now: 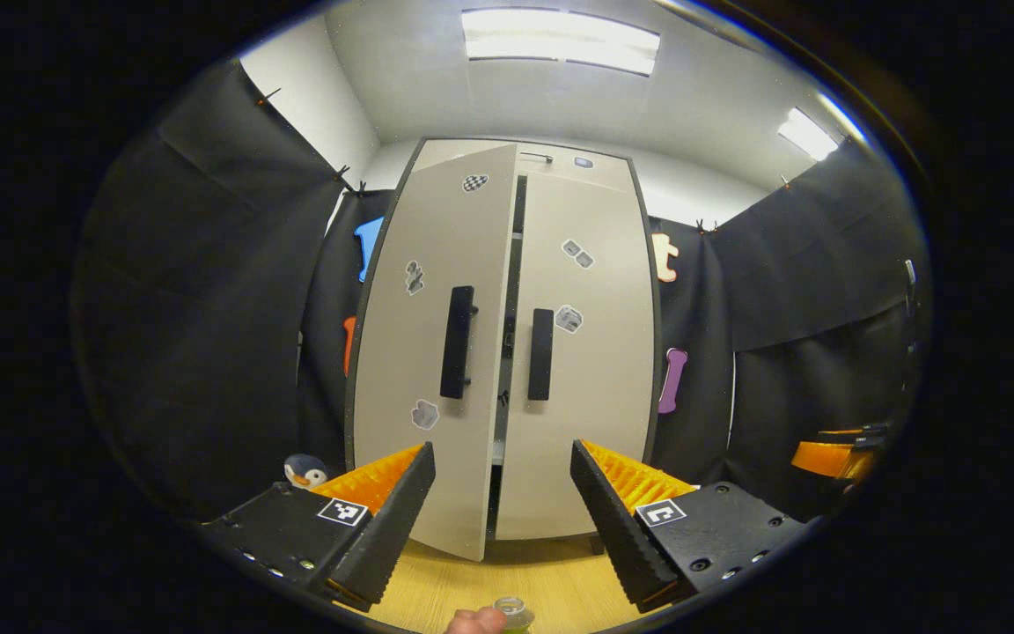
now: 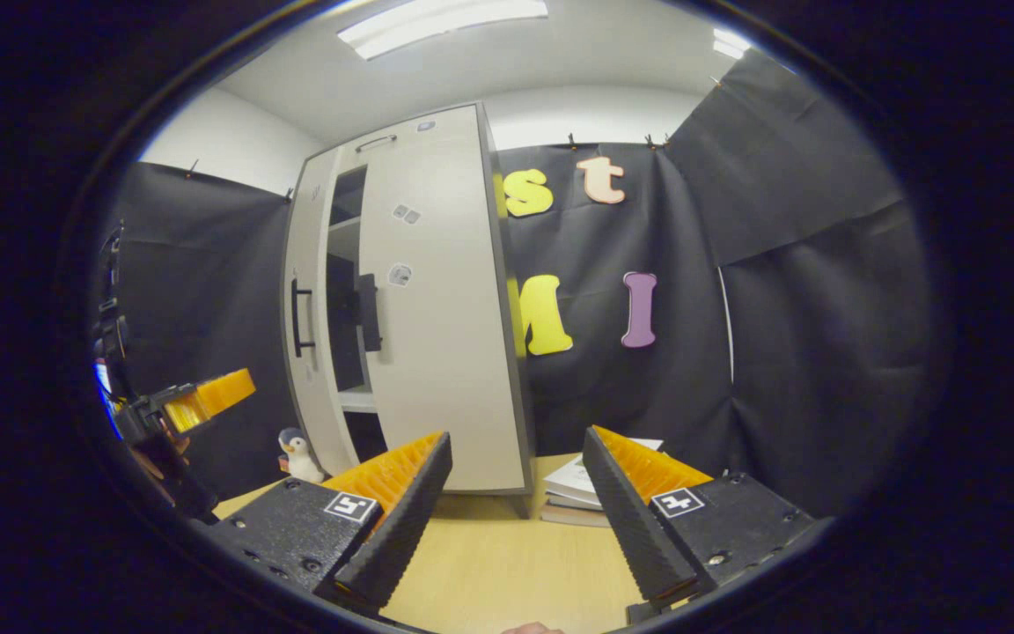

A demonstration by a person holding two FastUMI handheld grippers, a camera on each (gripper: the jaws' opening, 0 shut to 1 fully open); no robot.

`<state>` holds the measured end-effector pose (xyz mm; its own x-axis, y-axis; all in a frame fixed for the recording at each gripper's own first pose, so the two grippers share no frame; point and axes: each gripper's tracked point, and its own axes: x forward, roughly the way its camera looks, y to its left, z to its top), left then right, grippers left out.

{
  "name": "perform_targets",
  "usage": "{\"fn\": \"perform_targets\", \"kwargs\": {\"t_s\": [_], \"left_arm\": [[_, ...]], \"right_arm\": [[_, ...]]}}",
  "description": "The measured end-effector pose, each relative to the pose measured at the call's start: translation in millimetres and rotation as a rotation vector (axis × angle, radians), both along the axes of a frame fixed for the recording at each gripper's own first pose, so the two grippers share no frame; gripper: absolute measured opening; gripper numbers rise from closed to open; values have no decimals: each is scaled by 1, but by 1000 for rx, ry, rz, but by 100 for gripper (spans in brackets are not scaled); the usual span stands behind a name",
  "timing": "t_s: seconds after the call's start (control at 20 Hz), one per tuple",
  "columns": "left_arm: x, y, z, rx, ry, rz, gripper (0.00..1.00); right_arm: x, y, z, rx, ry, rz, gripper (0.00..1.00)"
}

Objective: Grasp the bottle in the cabinet with the left hand and place it on the coaster, then close the right door with the right hand and the left door with the left hand.

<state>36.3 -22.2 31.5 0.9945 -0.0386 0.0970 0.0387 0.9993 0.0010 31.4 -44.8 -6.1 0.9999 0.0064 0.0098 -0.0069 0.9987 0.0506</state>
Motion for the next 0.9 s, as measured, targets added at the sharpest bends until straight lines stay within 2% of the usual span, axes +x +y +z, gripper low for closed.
{"fn": "perform_targets", "kwargs": {"t_s": [0.05,0.1,0.2,0.25,0.3,0.4,0.45,0.5,0.55,0.9], "left_arm": [[-4,-4,-8,-3,5,7,99],[-8,-7,-16,-12,11,17,95],[-19,-13,-29,-48,25,33,95],[-23,-14,-37,-63,35,41,99],[-29,-11,-42,-69,40,49,95],[-35,-1,-50,-76,48,79,95],[-38,4,-54,-79,55,94,99],[-39,7,-57,-81,61,103,99],[-40,10,-58,-79,64,116,95],[-40,28,-47,-44,31,164,95]], "right_arm": [[0,0,-1,-1,1,-1,98],[-1,0,-6,0,3,-3,98],[-3,-2,-13,1,8,-14,99],[-4,-2,-16,2,11,-18,99],[-3,-1,-20,6,15,-20,98],[-6,-1,-26,15,20,-17,98],[-9,-4,-28,12,22,-25,98],[-11,-8,-29,8,23,-34,98],[-12,-12,-30,6,23,-44,98],[-18,-24,-28,18,10,-70,98]]}}
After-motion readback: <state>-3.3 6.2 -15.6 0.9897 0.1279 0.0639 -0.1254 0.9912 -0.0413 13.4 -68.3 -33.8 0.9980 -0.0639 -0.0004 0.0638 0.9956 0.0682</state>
